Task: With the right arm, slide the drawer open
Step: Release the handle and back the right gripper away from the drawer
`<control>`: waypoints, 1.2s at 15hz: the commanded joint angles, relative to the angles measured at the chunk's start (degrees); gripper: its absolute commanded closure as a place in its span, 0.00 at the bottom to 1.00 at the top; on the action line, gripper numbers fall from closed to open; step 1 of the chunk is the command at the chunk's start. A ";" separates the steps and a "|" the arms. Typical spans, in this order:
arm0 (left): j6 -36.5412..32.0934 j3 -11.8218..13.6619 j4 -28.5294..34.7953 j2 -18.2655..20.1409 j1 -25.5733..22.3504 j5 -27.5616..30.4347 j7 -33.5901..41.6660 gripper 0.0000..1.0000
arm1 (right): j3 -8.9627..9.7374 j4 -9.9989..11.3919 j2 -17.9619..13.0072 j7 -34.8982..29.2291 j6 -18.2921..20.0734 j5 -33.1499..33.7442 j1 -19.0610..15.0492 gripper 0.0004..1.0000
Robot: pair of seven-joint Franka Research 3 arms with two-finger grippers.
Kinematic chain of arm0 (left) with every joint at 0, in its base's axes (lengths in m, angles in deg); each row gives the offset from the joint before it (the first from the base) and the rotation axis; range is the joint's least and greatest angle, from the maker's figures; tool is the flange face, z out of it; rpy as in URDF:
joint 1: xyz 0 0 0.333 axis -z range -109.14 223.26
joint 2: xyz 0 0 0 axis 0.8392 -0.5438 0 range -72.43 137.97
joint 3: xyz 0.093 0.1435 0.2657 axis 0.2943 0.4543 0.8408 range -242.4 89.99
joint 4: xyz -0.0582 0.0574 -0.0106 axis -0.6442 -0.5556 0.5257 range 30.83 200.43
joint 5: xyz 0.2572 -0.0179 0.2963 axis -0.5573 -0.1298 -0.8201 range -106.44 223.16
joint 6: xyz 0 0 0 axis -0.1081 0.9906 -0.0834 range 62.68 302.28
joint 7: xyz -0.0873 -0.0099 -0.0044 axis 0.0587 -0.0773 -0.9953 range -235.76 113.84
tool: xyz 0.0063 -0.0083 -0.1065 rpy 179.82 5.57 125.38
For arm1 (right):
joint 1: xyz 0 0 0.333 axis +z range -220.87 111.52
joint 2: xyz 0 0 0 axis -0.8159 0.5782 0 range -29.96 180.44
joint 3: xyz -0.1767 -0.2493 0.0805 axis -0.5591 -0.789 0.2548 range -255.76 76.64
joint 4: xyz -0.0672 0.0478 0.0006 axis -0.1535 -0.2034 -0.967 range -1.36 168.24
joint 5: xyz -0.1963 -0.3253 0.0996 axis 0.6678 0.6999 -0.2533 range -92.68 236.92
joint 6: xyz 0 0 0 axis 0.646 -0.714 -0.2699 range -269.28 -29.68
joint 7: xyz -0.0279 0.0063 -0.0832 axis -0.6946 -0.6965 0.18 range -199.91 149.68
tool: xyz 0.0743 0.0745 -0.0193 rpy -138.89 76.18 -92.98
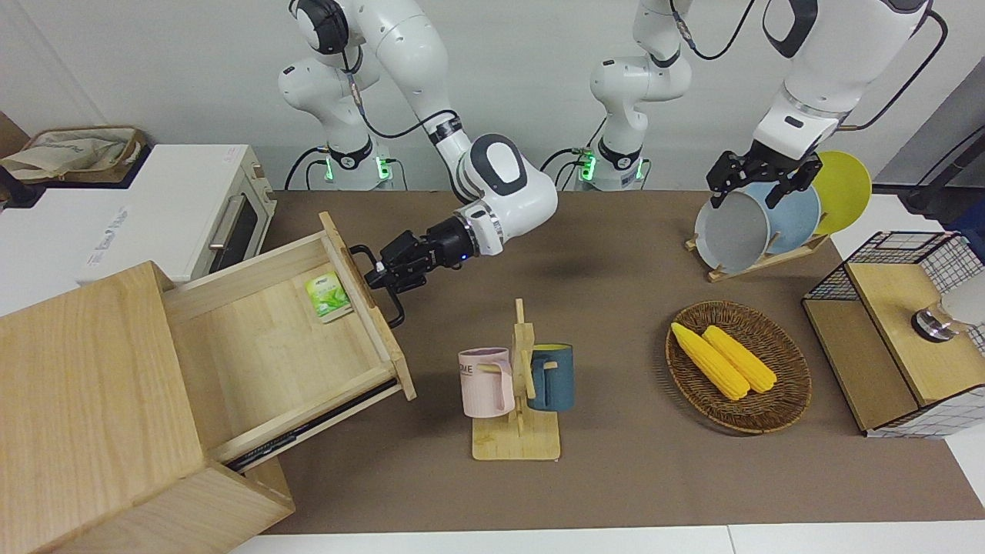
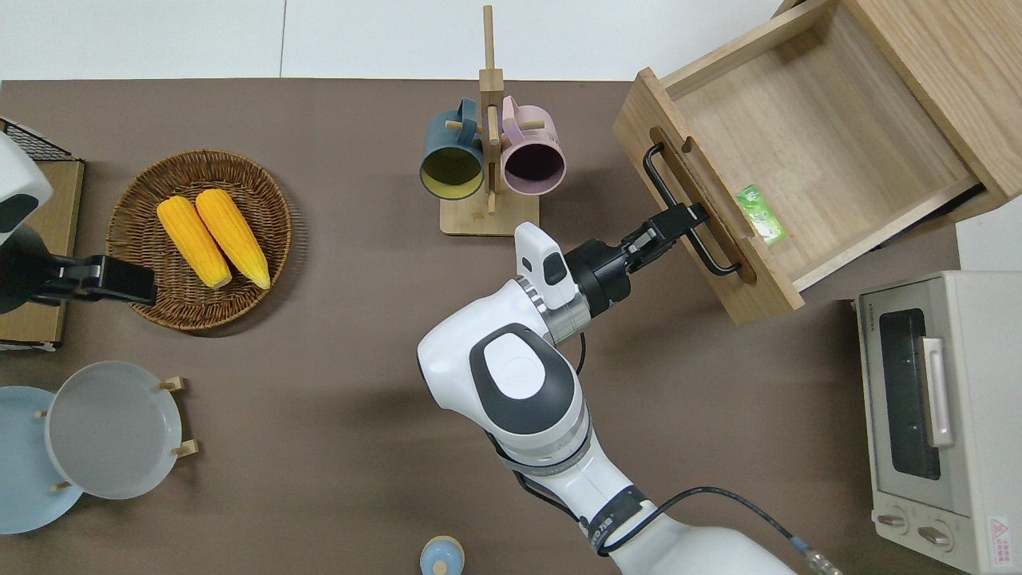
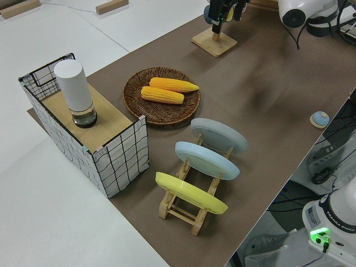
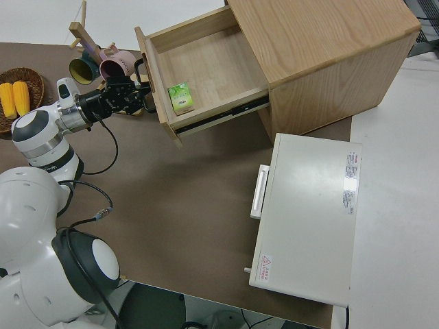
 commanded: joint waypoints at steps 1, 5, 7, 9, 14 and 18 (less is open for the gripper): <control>-1.13 -0.37 -1.49 -0.65 -0.22 -0.98 0.55 0.01 | -0.85 -2.46 -0.57 1.93 -0.26 1.70 1.53 0.02; -1.13 -0.37 -1.49 -0.65 -0.22 -0.98 0.55 0.01 | -0.85 -2.37 -0.40 1.32 0.70 1.61 1.62 0.01; -1.13 -0.37 -1.49 -0.65 -0.22 -0.98 0.55 0.01 | -0.85 -2.46 -0.40 0.79 0.97 1.27 1.88 0.01; -1.13 -0.37 -1.49 -0.65 -0.22 -0.98 0.55 0.01 | -0.85 -2.46 -0.40 -0.09 1.14 1.09 1.97 0.01; -1.13 -0.37 -1.40 -0.65 -0.22 -0.98 0.55 0.01 | -0.85 -3.77 -0.31 -2.11 2.63 -1.98 3.38 0.01; -1.13 -0.37 -1.49 -0.65 -0.22 -0.98 0.55 0.01 | -0.85 -5.52 -0.31 -2.99 5.26 -5.67 6.54 0.02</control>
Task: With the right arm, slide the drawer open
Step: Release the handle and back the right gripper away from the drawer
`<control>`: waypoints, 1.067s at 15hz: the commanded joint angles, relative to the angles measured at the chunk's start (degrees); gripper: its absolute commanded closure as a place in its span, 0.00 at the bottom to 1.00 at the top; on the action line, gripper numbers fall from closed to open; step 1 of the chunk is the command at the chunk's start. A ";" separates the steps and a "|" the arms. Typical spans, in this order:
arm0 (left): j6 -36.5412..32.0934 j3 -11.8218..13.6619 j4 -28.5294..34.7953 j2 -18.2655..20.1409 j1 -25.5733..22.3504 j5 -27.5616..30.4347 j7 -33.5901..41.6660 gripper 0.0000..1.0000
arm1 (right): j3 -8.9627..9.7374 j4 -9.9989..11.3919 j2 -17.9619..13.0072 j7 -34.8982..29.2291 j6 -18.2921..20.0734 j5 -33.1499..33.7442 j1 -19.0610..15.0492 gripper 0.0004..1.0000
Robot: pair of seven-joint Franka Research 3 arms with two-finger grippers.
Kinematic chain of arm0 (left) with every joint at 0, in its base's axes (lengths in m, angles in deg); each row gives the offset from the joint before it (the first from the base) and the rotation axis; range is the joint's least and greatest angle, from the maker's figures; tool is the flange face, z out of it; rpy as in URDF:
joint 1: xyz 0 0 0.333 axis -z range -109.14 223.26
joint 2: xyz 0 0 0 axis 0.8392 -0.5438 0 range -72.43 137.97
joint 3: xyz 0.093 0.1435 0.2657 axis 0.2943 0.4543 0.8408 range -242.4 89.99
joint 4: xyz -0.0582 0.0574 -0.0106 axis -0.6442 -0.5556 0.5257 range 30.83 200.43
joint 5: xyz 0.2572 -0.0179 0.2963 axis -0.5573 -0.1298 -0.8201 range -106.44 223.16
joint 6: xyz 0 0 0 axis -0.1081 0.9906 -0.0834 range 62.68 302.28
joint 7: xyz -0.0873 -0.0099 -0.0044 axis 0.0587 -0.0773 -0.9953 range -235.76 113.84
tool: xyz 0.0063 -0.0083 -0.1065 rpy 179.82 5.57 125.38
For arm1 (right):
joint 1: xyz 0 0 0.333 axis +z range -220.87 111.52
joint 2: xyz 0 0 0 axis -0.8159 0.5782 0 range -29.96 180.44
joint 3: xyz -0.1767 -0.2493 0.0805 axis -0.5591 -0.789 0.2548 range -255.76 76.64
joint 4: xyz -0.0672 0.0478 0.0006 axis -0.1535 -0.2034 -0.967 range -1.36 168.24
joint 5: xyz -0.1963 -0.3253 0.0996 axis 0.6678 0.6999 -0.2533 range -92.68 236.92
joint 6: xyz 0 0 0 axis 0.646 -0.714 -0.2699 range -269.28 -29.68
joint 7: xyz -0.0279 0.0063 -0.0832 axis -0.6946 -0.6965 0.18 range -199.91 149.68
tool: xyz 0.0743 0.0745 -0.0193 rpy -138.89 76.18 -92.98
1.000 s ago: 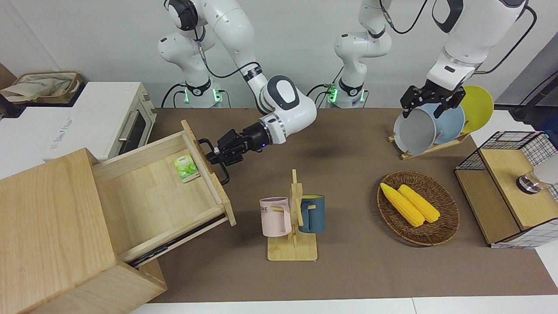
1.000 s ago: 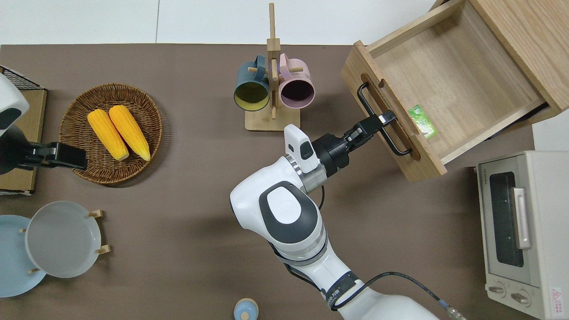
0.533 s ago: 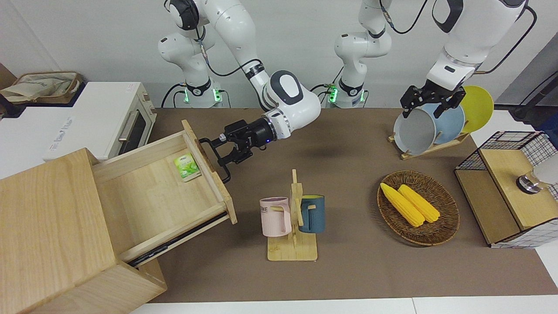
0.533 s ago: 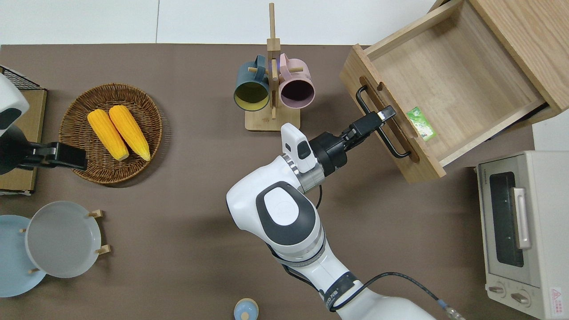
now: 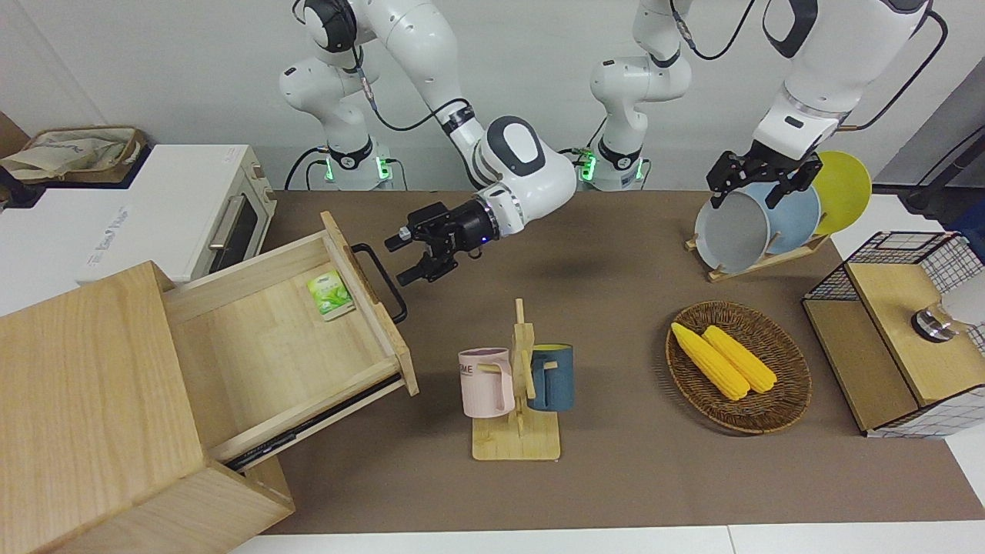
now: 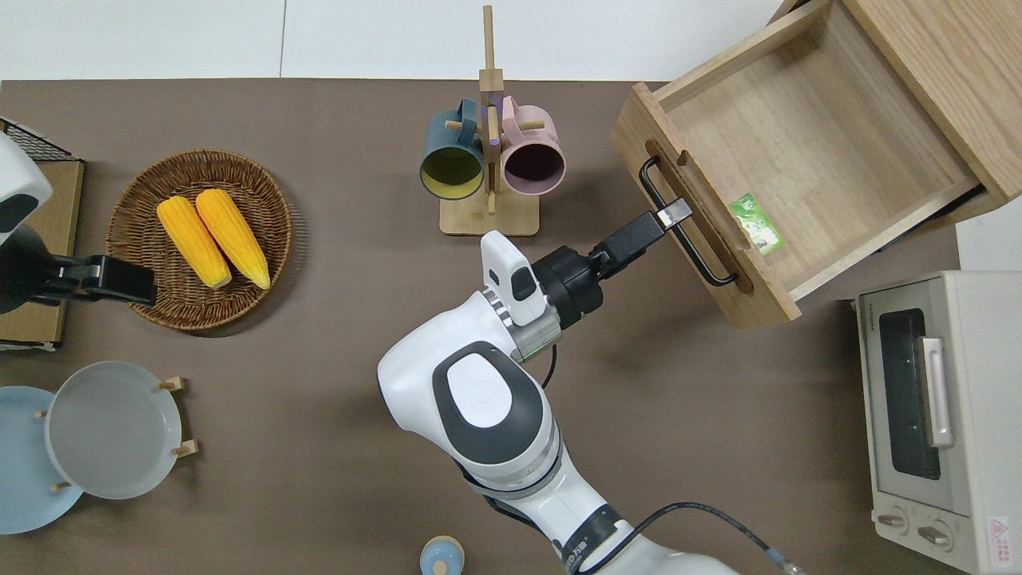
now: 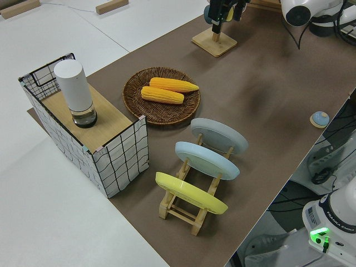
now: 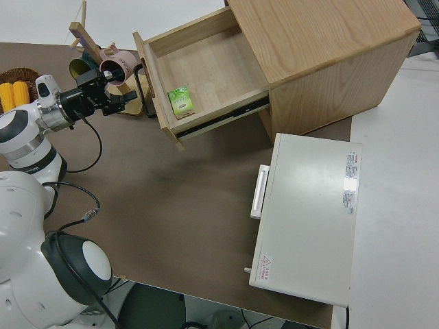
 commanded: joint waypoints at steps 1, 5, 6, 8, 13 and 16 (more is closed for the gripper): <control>-1.13 -0.37 -1.40 -0.65 -0.22 -0.98 0.55 0.01 | -0.53 -2.75 -0.15 -2.43 3.18 -5.47 2.97 0.01; -1.13 -0.37 -1.49 -0.65 -0.22 -0.98 0.55 0.01 | 0.00 -8.20 -0.59 -2.53 3.19 -12.42 3.33 0.01; -1.13 -0.37 -1.49 -0.65 -0.22 -0.98 0.55 0.01 | 0.00 -9.00 -1.03 -2.27 3.19 -14.09 3.24 0.01; -1.13 -0.37 -1.49 -0.74 -0.22 -0.98 0.55 0.01 | 0.09 -10.66 -2.52 -2.00 3.10 -17.86 2.72 0.01; -1.13 -0.37 -1.49 -0.65 -0.22 -0.98 0.55 0.01 | 0.35 -13.75 -7.70 -0.07 2.22 -30.52 -1.14 0.01; -1.13 -0.37 -1.49 -0.65 -0.22 -0.98 0.55 0.01 | 0.53 -14.19 -11.13 0.89 0.65 -38.95 -5.44 0.01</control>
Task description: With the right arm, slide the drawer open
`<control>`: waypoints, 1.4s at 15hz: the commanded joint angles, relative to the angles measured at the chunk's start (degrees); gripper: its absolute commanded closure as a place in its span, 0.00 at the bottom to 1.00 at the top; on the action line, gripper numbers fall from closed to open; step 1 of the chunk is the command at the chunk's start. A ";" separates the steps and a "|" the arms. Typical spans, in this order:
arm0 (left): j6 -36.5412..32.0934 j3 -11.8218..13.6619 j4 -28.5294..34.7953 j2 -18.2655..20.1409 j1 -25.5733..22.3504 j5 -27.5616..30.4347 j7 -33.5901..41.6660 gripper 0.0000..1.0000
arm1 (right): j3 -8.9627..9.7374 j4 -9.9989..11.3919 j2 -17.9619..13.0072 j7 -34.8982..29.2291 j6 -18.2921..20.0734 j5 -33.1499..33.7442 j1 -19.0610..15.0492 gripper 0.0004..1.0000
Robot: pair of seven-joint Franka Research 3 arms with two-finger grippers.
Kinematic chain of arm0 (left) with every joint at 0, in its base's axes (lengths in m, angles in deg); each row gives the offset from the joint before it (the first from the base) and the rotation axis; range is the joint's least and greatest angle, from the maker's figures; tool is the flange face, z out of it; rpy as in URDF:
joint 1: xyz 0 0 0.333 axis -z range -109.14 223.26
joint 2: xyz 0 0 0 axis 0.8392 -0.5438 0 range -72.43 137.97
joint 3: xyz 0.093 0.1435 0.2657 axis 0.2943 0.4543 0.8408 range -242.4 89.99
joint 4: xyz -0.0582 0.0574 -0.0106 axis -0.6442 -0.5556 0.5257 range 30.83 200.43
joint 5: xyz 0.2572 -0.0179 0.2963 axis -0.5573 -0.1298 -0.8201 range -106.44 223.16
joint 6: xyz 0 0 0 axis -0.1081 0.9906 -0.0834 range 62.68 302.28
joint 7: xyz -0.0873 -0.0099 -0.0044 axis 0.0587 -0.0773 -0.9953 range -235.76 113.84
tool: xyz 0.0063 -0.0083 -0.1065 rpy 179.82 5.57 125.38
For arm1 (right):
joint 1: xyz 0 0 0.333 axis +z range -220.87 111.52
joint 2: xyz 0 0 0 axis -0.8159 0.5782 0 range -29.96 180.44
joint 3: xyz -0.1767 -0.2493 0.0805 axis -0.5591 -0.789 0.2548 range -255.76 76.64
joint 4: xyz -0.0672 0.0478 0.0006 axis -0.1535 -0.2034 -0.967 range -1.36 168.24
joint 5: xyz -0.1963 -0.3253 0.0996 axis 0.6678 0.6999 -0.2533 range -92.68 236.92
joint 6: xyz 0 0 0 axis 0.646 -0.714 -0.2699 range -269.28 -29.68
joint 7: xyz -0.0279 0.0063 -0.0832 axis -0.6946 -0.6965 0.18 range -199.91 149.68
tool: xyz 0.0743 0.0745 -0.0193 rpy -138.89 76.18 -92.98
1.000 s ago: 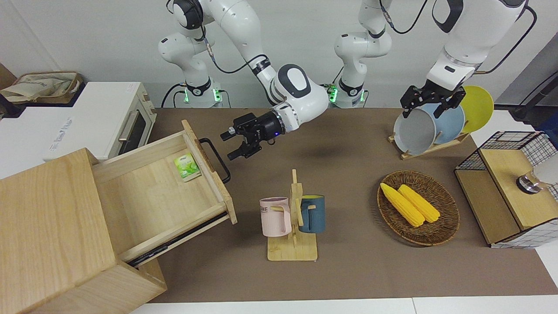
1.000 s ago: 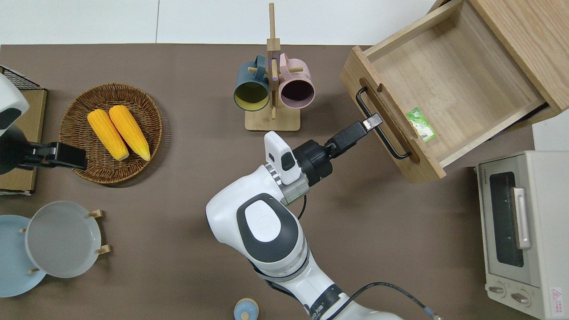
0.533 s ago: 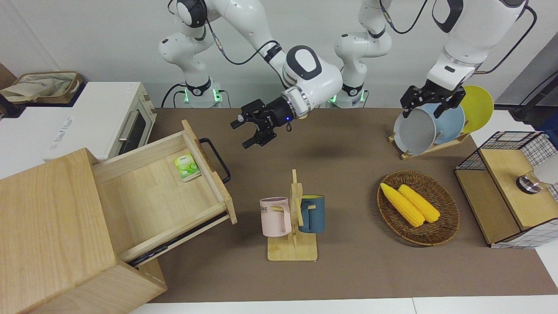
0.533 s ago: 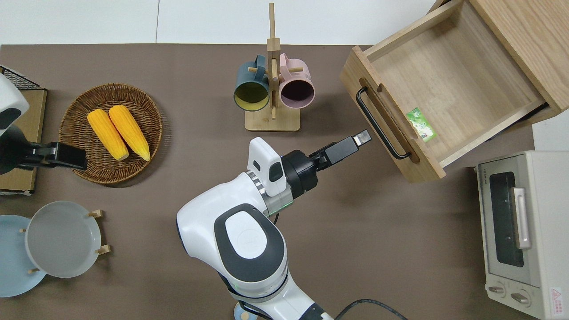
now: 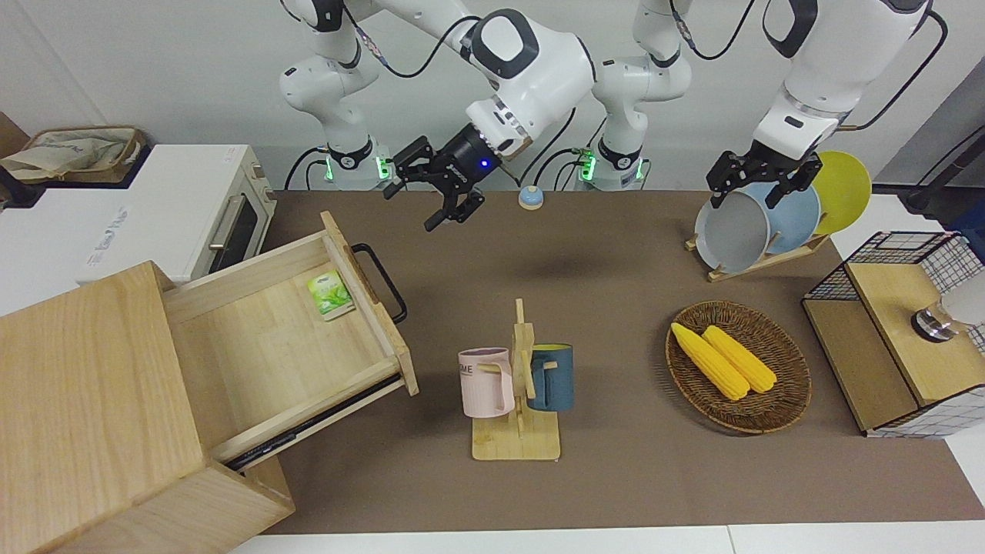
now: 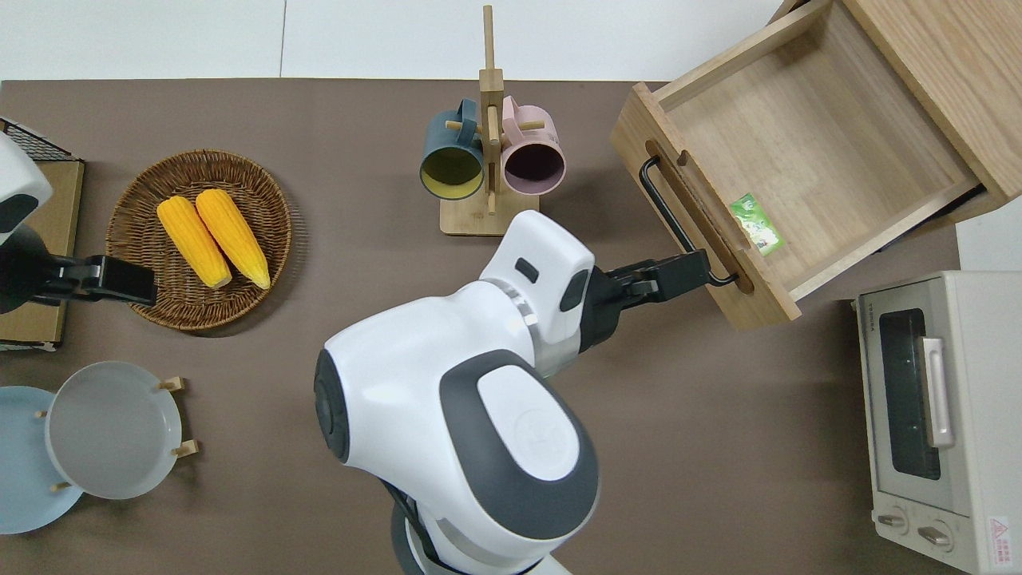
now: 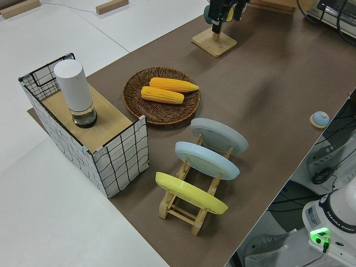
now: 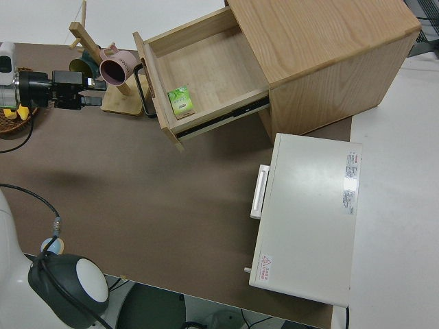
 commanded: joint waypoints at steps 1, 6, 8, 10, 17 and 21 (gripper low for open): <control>-1.13 -0.37 -1.49 -0.65 -0.22 -0.98 0.56 0.01 | 1.01 -0.20 -4.44 2.02 -2.96 -11.08 -6.55 0.01; -1.13 -0.37 -1.40 -0.65 -0.22 -0.98 0.56 0.01 | 0.92 -0.11 -9.46 5.09 -6.13 -27.17 -16.31 0.01; -1.13 -0.37 -1.49 -0.65 -0.22 -0.98 0.56 0.01 | 0.84 -0.11 -10.34 7.11 -6.49 -32.35 -19.91 0.01; -1.13 -0.37 -1.49 -0.65 -0.22 -0.98 0.56 0.01 | 0.49 -0.11 -10.95 8.52 -8.41 -39.20 -24.21 0.01; -1.13 -0.37 -1.40 -0.65 -0.22 -0.98 0.56 0.01 | 0.13 0.41 -10.87 19.24 -10.09 -51.71 -34.60 0.01; -1.13 -0.37 -1.49 -0.65 -0.22 -0.98 0.56 0.01 | 0.13 1.47 -10.26 21.71 -14.39 -55.13 -36.97 0.01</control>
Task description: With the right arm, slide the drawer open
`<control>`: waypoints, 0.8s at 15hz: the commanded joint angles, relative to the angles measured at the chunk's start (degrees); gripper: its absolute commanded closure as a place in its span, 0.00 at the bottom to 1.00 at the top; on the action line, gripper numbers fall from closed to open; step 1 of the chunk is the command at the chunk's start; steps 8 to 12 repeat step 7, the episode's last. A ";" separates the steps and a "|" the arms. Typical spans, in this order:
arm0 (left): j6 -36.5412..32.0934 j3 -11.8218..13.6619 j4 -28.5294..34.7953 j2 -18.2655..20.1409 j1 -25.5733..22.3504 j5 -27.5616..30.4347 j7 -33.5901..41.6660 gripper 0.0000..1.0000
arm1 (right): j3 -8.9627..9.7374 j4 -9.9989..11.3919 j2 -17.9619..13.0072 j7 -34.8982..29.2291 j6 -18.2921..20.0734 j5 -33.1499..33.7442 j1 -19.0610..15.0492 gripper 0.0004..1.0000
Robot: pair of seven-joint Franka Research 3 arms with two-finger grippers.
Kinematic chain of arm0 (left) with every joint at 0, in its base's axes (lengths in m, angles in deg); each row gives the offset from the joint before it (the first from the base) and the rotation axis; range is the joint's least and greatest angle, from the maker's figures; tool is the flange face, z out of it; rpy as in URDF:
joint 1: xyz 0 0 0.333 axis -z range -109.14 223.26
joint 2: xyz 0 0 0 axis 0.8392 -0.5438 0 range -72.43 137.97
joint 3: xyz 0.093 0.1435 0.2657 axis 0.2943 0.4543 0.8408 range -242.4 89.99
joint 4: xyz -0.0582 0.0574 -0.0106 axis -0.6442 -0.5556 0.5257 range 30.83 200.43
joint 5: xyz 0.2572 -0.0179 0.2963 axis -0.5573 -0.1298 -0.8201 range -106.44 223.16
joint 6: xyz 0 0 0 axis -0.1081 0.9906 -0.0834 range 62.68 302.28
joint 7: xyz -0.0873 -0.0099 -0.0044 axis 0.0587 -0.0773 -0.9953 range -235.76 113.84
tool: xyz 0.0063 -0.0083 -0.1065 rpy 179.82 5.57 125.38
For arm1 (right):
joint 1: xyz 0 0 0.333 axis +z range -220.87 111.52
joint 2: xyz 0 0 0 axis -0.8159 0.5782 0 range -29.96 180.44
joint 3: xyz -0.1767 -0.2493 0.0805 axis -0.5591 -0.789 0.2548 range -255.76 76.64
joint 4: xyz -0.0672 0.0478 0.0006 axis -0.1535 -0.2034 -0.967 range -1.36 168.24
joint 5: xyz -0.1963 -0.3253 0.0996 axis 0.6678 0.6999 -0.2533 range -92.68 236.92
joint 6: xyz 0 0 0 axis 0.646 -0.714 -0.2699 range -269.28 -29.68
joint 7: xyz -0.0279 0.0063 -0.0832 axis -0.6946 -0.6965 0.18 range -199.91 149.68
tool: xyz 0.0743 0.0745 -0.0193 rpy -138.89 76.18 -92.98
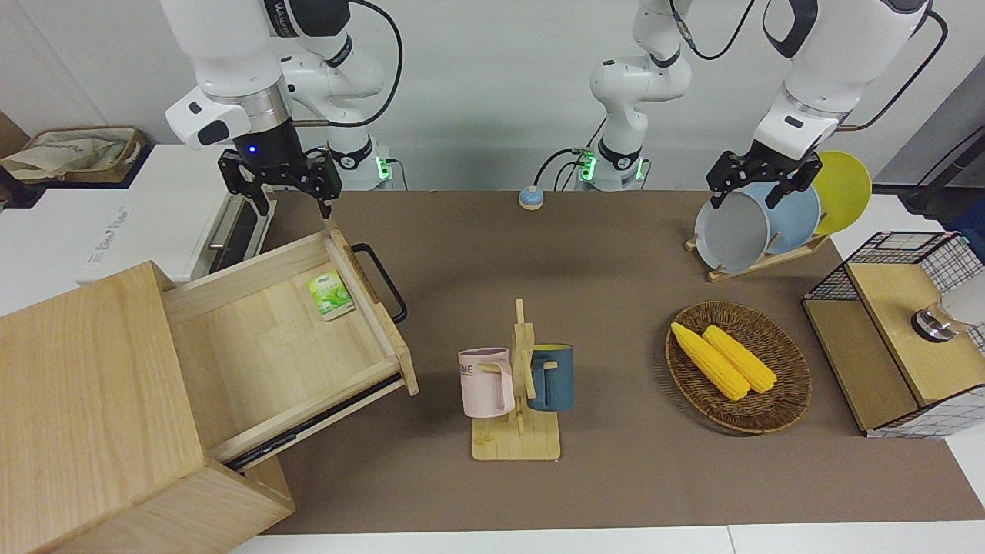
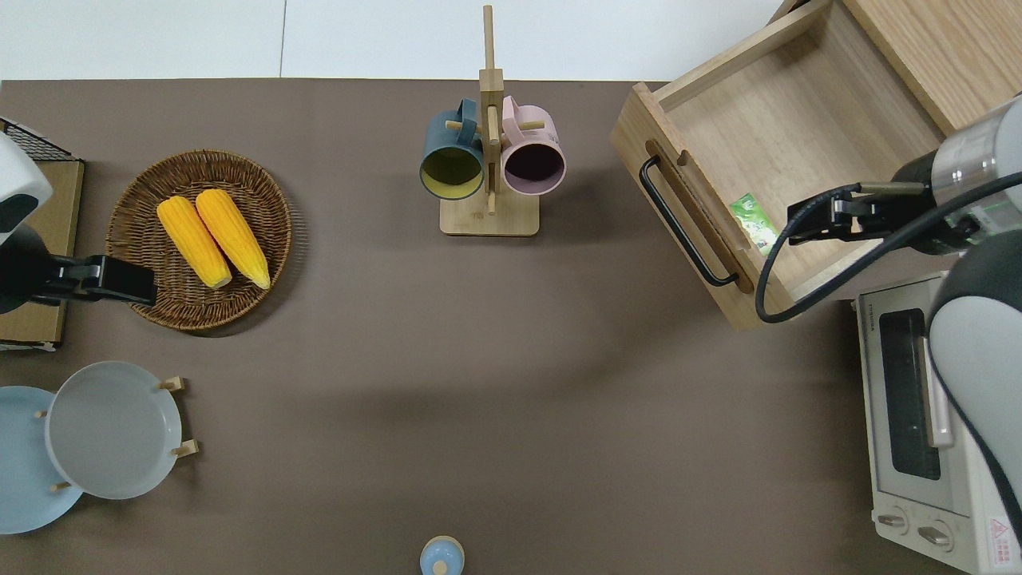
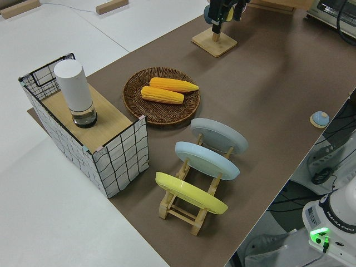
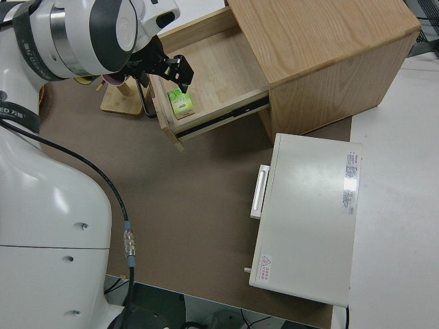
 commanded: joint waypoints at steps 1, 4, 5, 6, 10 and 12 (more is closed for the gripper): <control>-1.13 -0.37 -1.49 -0.65 -0.22 -0.98 0.56 0.01 | 0.65 1.79 0.13 2.76 -3.56 -4.83 -2.49 0.01; -1.13 -0.37 -1.49 -0.65 -0.22 -0.98 0.56 0.01 | 0.57 1.87 0.57 2.93 -3.56 -4.66 -2.58 0.01; -1.13 -0.37 -1.49 -0.65 -0.22 -0.98 0.56 0.01 | 0.57 1.87 0.57 2.85 -3.56 -4.31 -2.49 0.01; -1.13 -0.37 -1.49 -0.65 -0.22 -0.98 0.56 0.01 | 0.48 1.87 0.57 2.76 -3.48 -4.22 -2.49 0.01; -1.13 -0.37 -1.49 -0.65 -0.22 -0.98 0.56 0.01 | 0.48 1.87 0.49 2.93 -3.39 -4.13 -2.58 0.01; -1.13 -0.37 -1.49 -0.65 -0.22 -0.98 0.56 0.01 | 0.48 1.87 0.49 2.93 -3.39 -4.13 -2.58 0.01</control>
